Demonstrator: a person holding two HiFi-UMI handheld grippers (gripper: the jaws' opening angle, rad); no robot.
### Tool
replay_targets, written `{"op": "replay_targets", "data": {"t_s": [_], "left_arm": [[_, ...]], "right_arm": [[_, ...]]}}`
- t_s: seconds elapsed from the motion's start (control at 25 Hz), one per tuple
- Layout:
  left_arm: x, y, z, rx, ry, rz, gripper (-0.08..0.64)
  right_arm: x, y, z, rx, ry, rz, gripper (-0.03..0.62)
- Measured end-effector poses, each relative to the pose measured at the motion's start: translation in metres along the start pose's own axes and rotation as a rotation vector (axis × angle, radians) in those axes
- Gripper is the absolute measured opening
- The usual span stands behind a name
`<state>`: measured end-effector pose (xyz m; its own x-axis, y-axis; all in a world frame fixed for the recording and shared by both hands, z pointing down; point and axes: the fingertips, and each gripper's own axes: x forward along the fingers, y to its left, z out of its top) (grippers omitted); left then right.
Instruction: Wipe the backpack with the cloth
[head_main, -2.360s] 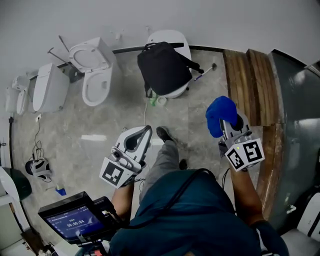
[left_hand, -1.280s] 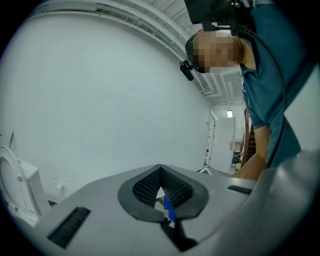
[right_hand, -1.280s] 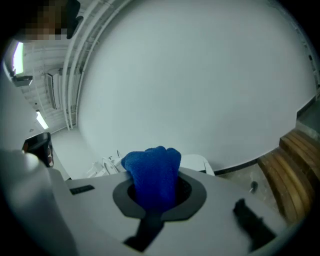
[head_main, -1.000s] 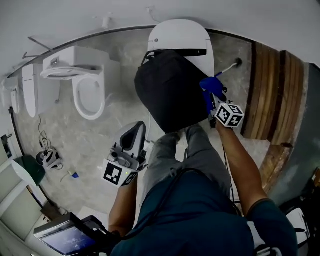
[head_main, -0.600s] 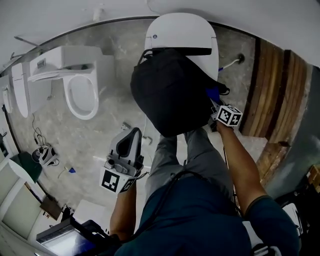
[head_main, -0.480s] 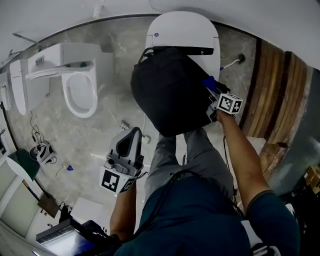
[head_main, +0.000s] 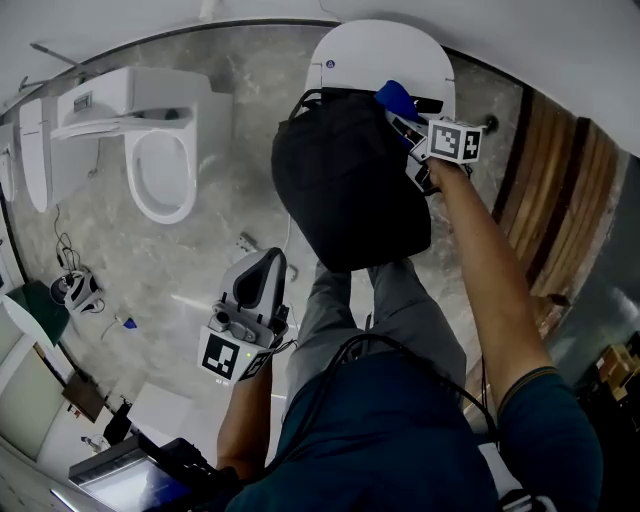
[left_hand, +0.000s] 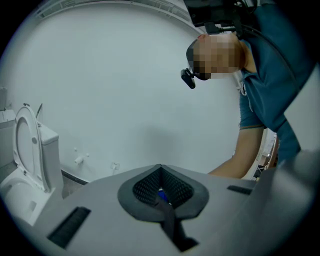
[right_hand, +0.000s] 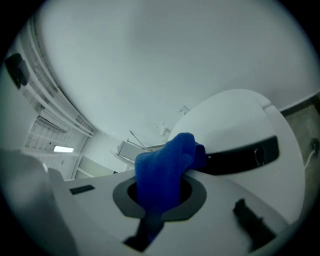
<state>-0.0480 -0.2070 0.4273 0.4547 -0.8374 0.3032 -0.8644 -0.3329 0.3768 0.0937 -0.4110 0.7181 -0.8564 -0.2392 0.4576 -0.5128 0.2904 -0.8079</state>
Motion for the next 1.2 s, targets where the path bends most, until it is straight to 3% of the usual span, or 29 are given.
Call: {"op": "replay_targets", "data": {"t_s": [0.08, 0.2, 0.28, 0.36, 0.44, 0.52, 0.64, 0.8, 0.92, 1.08, 1.2], "left_arm": [[0.0, 0.003, -0.001, -0.008, -0.004, 0.001, 0.003], [-0.002, 0.006, -0.004, -0.022, -0.006, 0.001, 0.003], [-0.004, 0.009, -0.006, -0.028, -0.003, 0.002, 0.003], [-0.006, 0.012, -0.008, -0.03, 0.002, 0.002, 0.003], [-0.006, 0.014, -0.008, -0.029, 0.005, -0.001, 0.003], [-0.005, 0.015, -0.007, -0.027, 0.004, -0.004, 0.003], [-0.004, 0.013, -0.006, -0.022, -0.002, -0.007, 0.003], [-0.009, 0.01, -0.005, -0.018, -0.015, -0.006, 0.003], [-0.021, 0.013, -0.008, -0.027, -0.026, 0.021, 0.003], [-0.043, 0.026, -0.016, -0.056, -0.061, 0.083, 0.003], [-0.064, 0.038, -0.023, -0.089, -0.099, 0.129, 0.003]], "right_arm": [[-0.028, -0.012, -0.031, 0.047, 0.025, -0.019, 0.014], [-0.08, -0.032, -0.11, 0.116, 0.11, -0.07, 0.014], [-0.113, -0.042, -0.157, 0.217, 0.124, -0.104, 0.014], [-0.136, -0.048, -0.189, 0.245, 0.143, -0.144, 0.014], [-0.14, -0.047, -0.19, 0.223, 0.117, -0.158, 0.014], [-0.124, -0.041, -0.161, 0.177, 0.053, -0.134, 0.014], [-0.075, -0.032, -0.095, 0.052, 0.009, -0.086, 0.014], [-0.009, -0.017, -0.008, -0.068, 0.028, -0.034, 0.014], [0.037, 0.013, 0.012, -0.293, 0.235, -0.043, 0.014], [0.087, 0.038, 0.0, -0.769, 0.569, -0.112, 0.014], [0.127, 0.071, -0.025, -0.992, 0.731, -0.07, 0.014]]}}
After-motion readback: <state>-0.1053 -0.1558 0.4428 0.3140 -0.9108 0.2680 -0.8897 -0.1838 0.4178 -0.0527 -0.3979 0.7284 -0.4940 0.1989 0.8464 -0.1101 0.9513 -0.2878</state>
